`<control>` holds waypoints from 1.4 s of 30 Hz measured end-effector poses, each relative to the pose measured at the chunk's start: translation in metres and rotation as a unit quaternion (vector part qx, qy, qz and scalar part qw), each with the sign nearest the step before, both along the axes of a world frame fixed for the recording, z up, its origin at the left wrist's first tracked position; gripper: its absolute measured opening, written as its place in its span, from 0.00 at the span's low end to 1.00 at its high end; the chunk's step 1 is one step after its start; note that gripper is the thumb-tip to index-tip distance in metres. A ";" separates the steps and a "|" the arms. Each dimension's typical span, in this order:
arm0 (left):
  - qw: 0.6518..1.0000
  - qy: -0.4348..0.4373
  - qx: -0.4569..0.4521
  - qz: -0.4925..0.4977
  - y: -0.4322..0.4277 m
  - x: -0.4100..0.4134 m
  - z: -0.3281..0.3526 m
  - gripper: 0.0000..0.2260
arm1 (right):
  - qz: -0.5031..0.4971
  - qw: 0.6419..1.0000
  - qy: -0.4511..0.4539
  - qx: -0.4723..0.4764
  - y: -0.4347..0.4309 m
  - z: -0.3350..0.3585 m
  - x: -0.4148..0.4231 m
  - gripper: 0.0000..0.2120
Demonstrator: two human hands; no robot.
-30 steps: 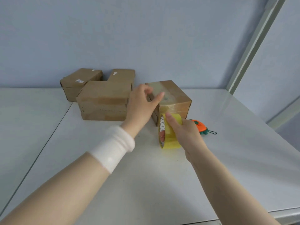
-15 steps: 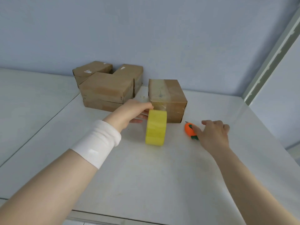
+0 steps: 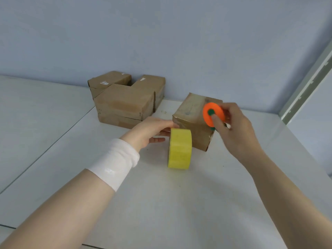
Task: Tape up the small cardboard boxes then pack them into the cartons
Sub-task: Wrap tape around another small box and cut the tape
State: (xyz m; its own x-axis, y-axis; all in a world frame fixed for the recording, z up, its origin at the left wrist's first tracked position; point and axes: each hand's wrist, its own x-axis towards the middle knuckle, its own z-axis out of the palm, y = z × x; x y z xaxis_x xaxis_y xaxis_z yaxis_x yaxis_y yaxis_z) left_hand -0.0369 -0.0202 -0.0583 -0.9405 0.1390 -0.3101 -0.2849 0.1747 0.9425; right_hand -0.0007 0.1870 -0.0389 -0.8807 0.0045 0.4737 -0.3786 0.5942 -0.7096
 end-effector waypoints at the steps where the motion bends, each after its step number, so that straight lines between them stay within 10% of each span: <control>1: 1.000 0.003 0.004 -0.005 0.000 -0.002 0.000 0.09 | 0.012 0.999 0.002 0.048 -0.008 0.004 -0.008 0.07; 19: 0.973 -0.084 -0.029 -0.214 -0.014 -0.007 0.002 0.21 | -0.032 0.965 0.099 0.239 -0.029 -0.013 -0.036 0.14; 33: 0.998 0.009 0.038 -0.055 0.003 0.002 -0.003 0.06 | 0.037 0.988 0.059 0.137 -0.028 0.005 -0.022 0.09; 42: 0.997 0.013 0.069 -0.040 0.003 0.005 -0.006 0.05 | 0.074 0.964 0.075 0.243 -0.042 -0.001 -0.003 0.07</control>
State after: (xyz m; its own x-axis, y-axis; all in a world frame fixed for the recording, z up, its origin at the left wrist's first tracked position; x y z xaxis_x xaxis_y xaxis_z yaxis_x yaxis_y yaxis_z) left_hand -0.0322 -0.0169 -0.0645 -0.9317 0.2542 -0.2594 -0.2512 0.0645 0.9658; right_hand -0.0035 0.1453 -0.0396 -0.7758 -0.3708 0.5106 -0.5621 0.7738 -0.2921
